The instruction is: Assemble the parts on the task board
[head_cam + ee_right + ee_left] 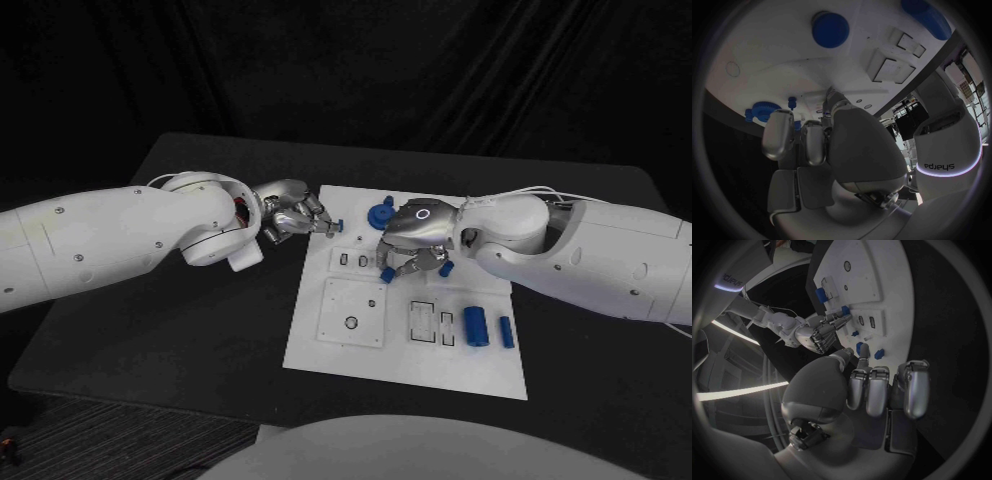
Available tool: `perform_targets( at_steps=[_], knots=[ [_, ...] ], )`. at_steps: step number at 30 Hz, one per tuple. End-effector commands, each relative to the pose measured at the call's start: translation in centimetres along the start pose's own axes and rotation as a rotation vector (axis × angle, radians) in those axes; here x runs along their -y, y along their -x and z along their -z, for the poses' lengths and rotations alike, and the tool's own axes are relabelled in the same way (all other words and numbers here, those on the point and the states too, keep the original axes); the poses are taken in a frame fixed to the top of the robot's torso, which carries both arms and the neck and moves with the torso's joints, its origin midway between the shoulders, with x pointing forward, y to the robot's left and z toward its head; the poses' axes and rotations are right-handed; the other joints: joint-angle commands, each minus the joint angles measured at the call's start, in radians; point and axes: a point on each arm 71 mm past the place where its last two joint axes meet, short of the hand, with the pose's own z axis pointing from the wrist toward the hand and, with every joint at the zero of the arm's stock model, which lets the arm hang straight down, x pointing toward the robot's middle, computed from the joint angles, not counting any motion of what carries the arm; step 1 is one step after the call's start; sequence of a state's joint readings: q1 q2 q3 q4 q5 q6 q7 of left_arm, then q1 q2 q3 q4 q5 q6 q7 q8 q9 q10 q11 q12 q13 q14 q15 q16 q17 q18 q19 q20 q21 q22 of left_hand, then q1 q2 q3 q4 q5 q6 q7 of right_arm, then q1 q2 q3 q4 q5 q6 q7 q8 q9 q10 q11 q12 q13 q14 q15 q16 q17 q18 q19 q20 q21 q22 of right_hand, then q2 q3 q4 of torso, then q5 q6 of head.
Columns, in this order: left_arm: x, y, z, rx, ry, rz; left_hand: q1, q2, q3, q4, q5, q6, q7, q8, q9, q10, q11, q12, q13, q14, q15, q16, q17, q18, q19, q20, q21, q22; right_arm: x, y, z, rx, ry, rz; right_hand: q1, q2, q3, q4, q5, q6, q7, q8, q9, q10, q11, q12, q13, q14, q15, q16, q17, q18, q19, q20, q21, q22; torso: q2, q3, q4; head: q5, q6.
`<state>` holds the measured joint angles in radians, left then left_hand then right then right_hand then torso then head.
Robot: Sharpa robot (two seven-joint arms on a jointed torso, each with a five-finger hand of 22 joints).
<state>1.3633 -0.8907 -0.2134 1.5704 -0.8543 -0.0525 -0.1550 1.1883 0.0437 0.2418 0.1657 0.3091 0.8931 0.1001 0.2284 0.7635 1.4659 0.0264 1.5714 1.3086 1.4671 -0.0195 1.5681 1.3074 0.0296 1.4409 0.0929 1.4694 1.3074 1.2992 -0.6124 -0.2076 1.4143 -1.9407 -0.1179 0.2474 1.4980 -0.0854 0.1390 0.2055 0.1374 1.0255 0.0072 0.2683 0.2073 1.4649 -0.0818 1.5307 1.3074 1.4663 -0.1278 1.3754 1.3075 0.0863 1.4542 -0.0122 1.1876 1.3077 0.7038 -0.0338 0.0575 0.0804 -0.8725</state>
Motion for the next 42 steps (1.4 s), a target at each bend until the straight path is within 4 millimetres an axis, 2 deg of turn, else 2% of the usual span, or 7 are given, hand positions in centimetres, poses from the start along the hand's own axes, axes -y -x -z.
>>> perform_targets(
  at_steps=[1,13,20,25,33,38,42],
  knots=[
    [0.1,-0.2,-0.1,-0.017,-0.018,0.004,0.008,0.001,0.001,0.007,0.005,0.004,-0.001,0.001,-0.002,0.105,0.005,-0.001,0.262,0.104,0.006,0.003,0.263,0.01,-0.005,0.005,-0.005,0.18,0.1,0.1,0.1,0.035,-0.012,0.015,-0.016,0.005,-0.008,0.0,-0.001,0.019,-0.002,0.013,0.017,0.059,0.008,0.003,0.191,0.055,0.005,0.004,0.057,-0.014,0.001,0.005,-0.004,0.167,0.0,0.0004,-0.0005,-0.003,0.0],
    [0.0,-0.4,-0.1,-0.024,-0.02,0.004,0.009,0.002,0.001,0.009,0.005,0.003,-0.001,0.001,-0.004,0.105,0.005,-0.001,0.262,0.104,0.006,0.003,0.263,0.011,-0.009,0.005,-0.008,0.178,0.5,0.1,0.5,0.061,-0.048,-0.016,-0.028,0.023,-0.013,-0.014,0.048,0.043,-0.005,0.034,0.078,0.06,0.005,0.004,0.193,0.056,0.003,0.002,0.057,-0.013,0.002,0.003,-0.006,0.167,0.0,0.0018,-0.0028,-0.001,0.0],
    [0.0,-0.3,0.1,-0.017,-0.031,0.007,0.014,-0.006,-0.005,0.011,0.003,0.001,0.0,0.001,-0.01,0.105,0.006,-0.001,0.262,0.104,0.007,0.003,0.263,0.012,-0.013,0.006,-0.012,0.177,1.5,0.4,2.1,0.153,-0.126,-0.128,-0.04,0.019,-0.009,-0.036,0.21,0.041,0.003,0.037,0.138,0.064,0.009,0.007,0.2,0.056,0.005,-0.001,0.056,-0.014,0.003,0.004,-0.005,0.167,-0.001,0.002,-0.0017,-0.004,0.0],
    [0.1,-0.2,0.1,-0.012,-0.051,0.008,0.012,-0.011,-0.017,0.023,-0.012,0.0,0.002,0.001,-0.018,0.105,0.008,-0.001,0.262,0.104,0.008,0.003,0.263,0.013,-0.018,0.007,-0.016,0.175,2.6,0.8,3.3,0.219,-0.202,-0.233,-0.052,0.011,-0.006,-0.039,0.26,0.038,0.013,0.033,0.158,0.065,0.017,0.008,0.201,0.057,0.01,0.001,0.058,-0.014,0.004,0.008,-0.004,0.167,-0.001,0.0017,-0.0014,-0.01,0.0],
    [1.1,-0.6,-0.3,-0.014,-0.126,0.005,0.006,-0.019,-0.058,0.074,-0.045,-0.014,0.013,-0.012,-0.055,0.105,0.017,-0.001,0.262,0.104,0.017,0.003,0.263,0.016,-0.029,0.015,-0.027,0.173,3.5,0.8,3.9,0.24,-0.279,-0.362,-0.071,0.005,-0.001,-0.033,0.287,0.018,0.025,0.015,0.165,0.067,0.026,0.009,0.205,0.058,0.016,0.003,0.061,-0.014,0.004,0.012,-0.004,0.167,-0.002,-0.0002,-0.0033,-0.02,0.0],
    [1.9,-0.9,-1.0,-0.025,-0.162,0.0,0.008,-0.021,-0.086,0.099,-0.079,-0.014,0.017,-0.017,-0.074,0.105,0.021,-0.001,0.262,0.104,0.021,0.003,0.263,0.017,-0.032,0.019,-0.031,0.174,3.7,0.8,3.9,0.238,-0.298,-0.385,-0.075,0.004,0.001,-0.032,0.29,0.013,0.028,0.01,0.165,0.068,0.027,0.01,0.206,0.059,0.018,0.003,0.061,-0.014,0.004,0.014,-0.004,0.167,-0.001,0.0004,-0.0054,-0.022,0.0],
    [2.5,-1.2,-1.6,-0.035,-0.177,-0.005,0.01,-0.022,-0.103,0.112,-0.091,-0.019,0.021,-0.025,-0.088,0.105,0.025,-0.001,0.262,0.104,0.025,0.003,0.263,0.018,-0.037,0.022,-0.036,0.173,3.9,0.8,3.9,0.245,-0.311,-0.39,-0.078,0.003,0.002,-0.031,0.294,0.011,0.029,0.007,0.166,0.069,0.029,0.011,0.207,0.059,0.019,0.004,0.061,-0.014,0.004,0.014,-0.006,0.167,0.0,0.0017,-0.0023,-0.026,0.0]
  ],
)
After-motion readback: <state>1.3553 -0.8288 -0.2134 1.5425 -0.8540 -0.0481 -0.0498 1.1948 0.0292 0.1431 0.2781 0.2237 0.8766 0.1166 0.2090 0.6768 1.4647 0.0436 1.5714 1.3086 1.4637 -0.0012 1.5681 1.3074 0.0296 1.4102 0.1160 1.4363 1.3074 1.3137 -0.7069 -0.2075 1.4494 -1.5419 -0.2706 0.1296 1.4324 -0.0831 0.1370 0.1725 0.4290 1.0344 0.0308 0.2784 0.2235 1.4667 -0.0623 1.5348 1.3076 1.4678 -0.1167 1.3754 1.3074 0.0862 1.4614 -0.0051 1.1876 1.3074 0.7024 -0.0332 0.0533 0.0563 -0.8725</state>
